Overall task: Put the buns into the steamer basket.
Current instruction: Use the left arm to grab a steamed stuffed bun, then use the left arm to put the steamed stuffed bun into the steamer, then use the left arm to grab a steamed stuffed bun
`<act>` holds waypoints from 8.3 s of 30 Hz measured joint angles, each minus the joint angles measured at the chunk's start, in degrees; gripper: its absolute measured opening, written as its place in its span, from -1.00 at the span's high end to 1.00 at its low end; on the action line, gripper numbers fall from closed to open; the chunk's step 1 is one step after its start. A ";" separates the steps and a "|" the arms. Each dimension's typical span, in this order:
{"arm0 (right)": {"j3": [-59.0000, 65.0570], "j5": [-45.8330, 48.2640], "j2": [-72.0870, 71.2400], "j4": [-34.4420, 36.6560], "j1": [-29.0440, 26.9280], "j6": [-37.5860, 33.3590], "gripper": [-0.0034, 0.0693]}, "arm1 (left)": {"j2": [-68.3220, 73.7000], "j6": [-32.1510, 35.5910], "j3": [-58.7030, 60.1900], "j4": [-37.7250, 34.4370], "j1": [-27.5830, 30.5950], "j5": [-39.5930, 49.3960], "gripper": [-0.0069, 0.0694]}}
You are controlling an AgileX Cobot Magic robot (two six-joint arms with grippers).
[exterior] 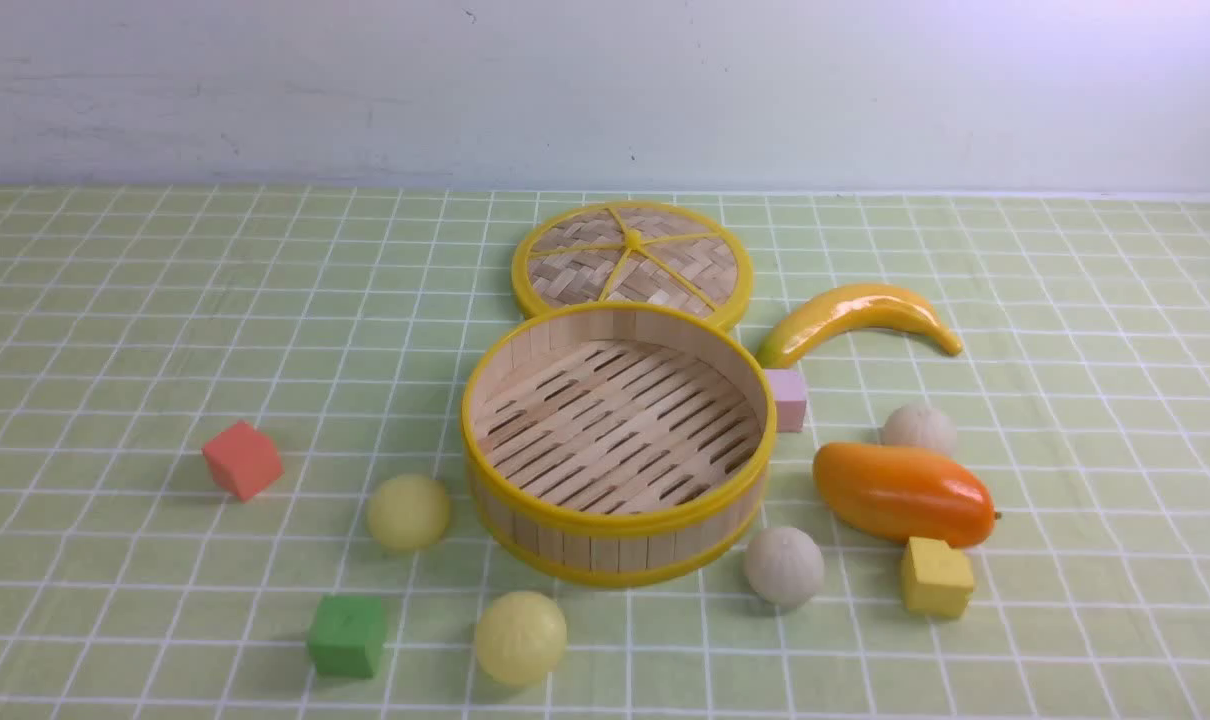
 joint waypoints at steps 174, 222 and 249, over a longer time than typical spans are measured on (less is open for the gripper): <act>0.00 0.00 0.00 0.00 0.00 0.00 0.25 | 115.89 13.53 -95.30 6.17 -21.78 24.28 0.83; 0.00 0.00 0.00 0.00 0.00 0.06 0.25 | 99.99 -0.87 -68.48 15.08 -35.53 19.78 0.11; 0.00 0.00 0.00 0.00 0.00 0.06 0.25 | 102.24 9.21 -68.48 6.01 -31.49 17.89 0.15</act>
